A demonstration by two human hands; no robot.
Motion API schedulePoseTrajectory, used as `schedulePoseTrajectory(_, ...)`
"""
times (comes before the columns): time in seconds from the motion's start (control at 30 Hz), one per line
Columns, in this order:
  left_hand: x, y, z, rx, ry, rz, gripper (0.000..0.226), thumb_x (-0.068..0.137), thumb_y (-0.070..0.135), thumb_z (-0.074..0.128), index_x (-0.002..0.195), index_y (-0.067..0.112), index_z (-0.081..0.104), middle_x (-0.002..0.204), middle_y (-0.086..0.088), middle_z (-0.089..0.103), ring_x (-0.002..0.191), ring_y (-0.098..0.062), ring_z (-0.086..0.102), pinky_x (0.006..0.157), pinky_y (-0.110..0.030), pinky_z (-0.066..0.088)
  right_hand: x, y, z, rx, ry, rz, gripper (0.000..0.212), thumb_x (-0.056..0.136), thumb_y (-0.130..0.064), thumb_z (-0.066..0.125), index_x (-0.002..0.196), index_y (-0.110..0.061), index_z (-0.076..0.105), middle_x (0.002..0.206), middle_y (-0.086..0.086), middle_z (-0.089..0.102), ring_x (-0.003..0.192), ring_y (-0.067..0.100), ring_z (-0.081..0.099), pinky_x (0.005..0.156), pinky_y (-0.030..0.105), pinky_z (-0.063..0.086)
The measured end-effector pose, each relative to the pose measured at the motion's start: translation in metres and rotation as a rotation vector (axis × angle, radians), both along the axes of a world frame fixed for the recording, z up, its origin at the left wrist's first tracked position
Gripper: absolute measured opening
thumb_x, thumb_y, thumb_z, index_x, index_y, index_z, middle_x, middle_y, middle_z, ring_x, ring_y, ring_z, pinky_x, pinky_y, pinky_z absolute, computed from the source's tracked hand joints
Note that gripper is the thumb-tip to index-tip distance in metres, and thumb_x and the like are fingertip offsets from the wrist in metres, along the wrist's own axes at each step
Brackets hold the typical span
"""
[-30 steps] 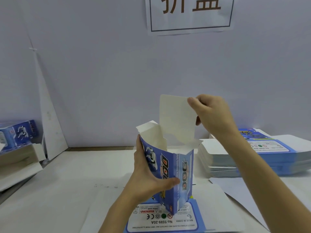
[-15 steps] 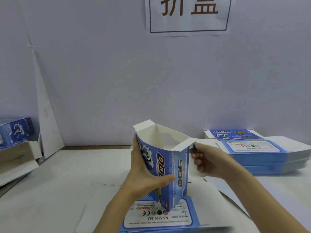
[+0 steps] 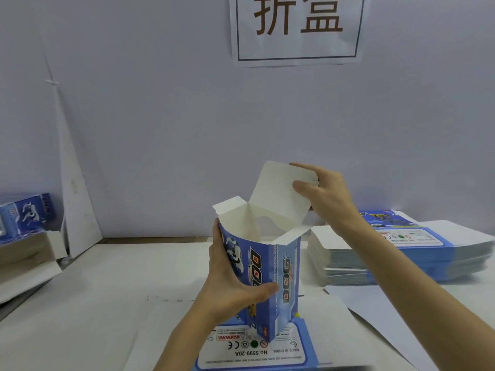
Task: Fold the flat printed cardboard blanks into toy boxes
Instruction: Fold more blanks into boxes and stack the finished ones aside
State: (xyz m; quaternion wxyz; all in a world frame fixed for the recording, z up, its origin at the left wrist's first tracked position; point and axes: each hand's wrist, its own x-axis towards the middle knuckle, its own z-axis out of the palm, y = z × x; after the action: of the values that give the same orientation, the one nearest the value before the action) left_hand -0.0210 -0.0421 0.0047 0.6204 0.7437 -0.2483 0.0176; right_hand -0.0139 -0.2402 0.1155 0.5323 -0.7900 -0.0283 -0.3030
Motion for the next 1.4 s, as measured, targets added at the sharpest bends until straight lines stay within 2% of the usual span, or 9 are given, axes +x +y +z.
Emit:
schedulePoseTrajectory(0.17, 0.000, -0.001, 0.000, 0.001, -0.004, 0.014, 0.127, 0.041, 0.051, 0.085, 0.134, 0.061, -0.001, 0.140, 0.009, 0.038, 0.126, -0.015, 0.051, 0.092, -0.050, 0.053, 0.004, 0.006, 0.002, -0.115, -0.064, -0.100, 0.029, 0.091, -0.008, 0.055, 0.093, -0.028, 0.076, 0.068, -0.010, 0.064, 0.058, 0.007, 0.051, 0.053, 0.019, 0.044)
schedulePoseTrajectory(0.3, -0.001, 0.000, 0.000, 0.011, 0.006, 0.017, 0.130, 0.040, 0.053, 0.084, 0.137, 0.056, -0.002, 0.141, 0.009, 0.037, 0.127, -0.017, 0.049, 0.093, -0.051, 0.053, 0.002, 0.010, 0.020, 0.225, 0.099, 0.020, 0.029, 0.088, -0.045, 0.061, 0.071, -0.026, 0.074, 0.057, -0.011, 0.066, 0.052, 0.008, 0.060, 0.048, 0.022, 0.050)
schedulePoseTrajectory(0.47, -0.001, 0.001, -0.001, 0.001, 0.018, -0.004, 0.133, 0.041, 0.051, 0.086, 0.140, 0.055, -0.003, 0.142, 0.011, 0.035, 0.127, -0.014, 0.049, 0.092, -0.049, 0.054, 0.008, 0.015, 0.025, 0.332, 0.175, 0.047, 0.006, 0.084, -0.012, 0.070, 0.087, -0.017, 0.073, 0.074, 0.002, 0.066, 0.061, 0.014, 0.059, 0.058, 0.023, 0.048)
schedulePoseTrajectory(0.57, -0.001, 0.000, 0.000, 0.001, 0.004, 0.019, 0.133, 0.040, 0.052, 0.086, 0.138, 0.059, -0.003, 0.141, 0.011, 0.035, 0.128, -0.016, 0.049, 0.093, -0.051, 0.053, 0.008, 0.012, 0.024, 0.202, 0.151, -0.028, 0.022, 0.081, -0.001, 0.067, 0.093, -0.019, 0.071, 0.078, -0.007, 0.068, 0.067, 0.007, 0.060, 0.057, 0.014, 0.047)
schedulePoseTrajectory(0.77, -0.003, -0.001, 0.001, 0.004, 0.004, 0.022, 0.126, 0.039, 0.053, 0.084, 0.131, 0.062, -0.001, 0.140, 0.012, 0.036, 0.126, -0.014, 0.049, 0.092, -0.047, 0.054, 0.012, 0.019, 0.018, 0.225, 0.126, -0.056, 0.006, 0.081, -0.026, 0.075, 0.079, -0.025, 0.069, 0.076, -0.005, 0.065, 0.068, 0.014, 0.057, 0.052, 0.019, 0.044)
schedulePoseTrajectory(0.97, -0.002, -0.002, 0.000, -0.006, 0.006, 0.026, 0.129, 0.040, 0.052, 0.086, 0.137, 0.058, 0.000, 0.140, 0.010, 0.037, 0.127, -0.015, 0.049, 0.092, -0.049, 0.054, 0.016, 0.021, 0.017, 0.227, 0.074, -0.106, 0.016, 0.078, -0.013, 0.074, 0.074, -0.028, 0.070, 0.077, -0.007, 0.067, 0.068, 0.013, 0.059, 0.056, 0.019, 0.044)
schedulePoseTrajectory(1.13, -0.004, -0.001, 0.003, 0.008, -0.022, 0.043, 0.125, 0.042, 0.049, 0.088, 0.128, 0.068, 0.000, 0.140, 0.016, 0.036, 0.127, -0.009, 0.049, 0.093, -0.043, 0.054, 0.008, 0.027, 0.017, 0.344, -0.016, -0.100, 0.017, 0.094, -0.037, 0.055, 0.083, -0.026, 0.062, 0.084, -0.008, 0.068, 0.076, 0.011, 0.058, 0.065, 0.026, 0.043)
schedulePoseTrajectory(1.27, -0.003, -0.002, 0.010, -0.130, -0.019, 0.117, 0.125, 0.044, 0.033, 0.094, 0.135, 0.059, 0.013, 0.139, 0.010, 0.043, 0.121, -0.011, 0.055, 0.091, -0.046, 0.054, -0.015, 0.023, 0.002, 0.574, -0.040, -0.029, 0.022, 0.100, -0.039, 0.040, 0.112, -0.024, 0.052, 0.117, 0.005, 0.062, 0.103, 0.021, 0.061, 0.088, 0.037, 0.049)
schedulePoseTrajectory(1.4, -0.007, -0.001, 0.024, -0.307, 0.011, 0.233, 0.100, 0.042, 0.037, 0.096, 0.116, 0.056, 0.031, 0.124, 0.001, 0.058, 0.097, -0.007, 0.068, 0.076, -0.028, 0.059, -0.045, 0.018, -0.036, 0.180, 0.153, 0.161, 0.042, 0.093, -0.026, 0.059, 0.131, -0.031, 0.044, 0.128, -0.003, 0.056, 0.106, 0.006, 0.058, 0.091, 0.028, 0.047)
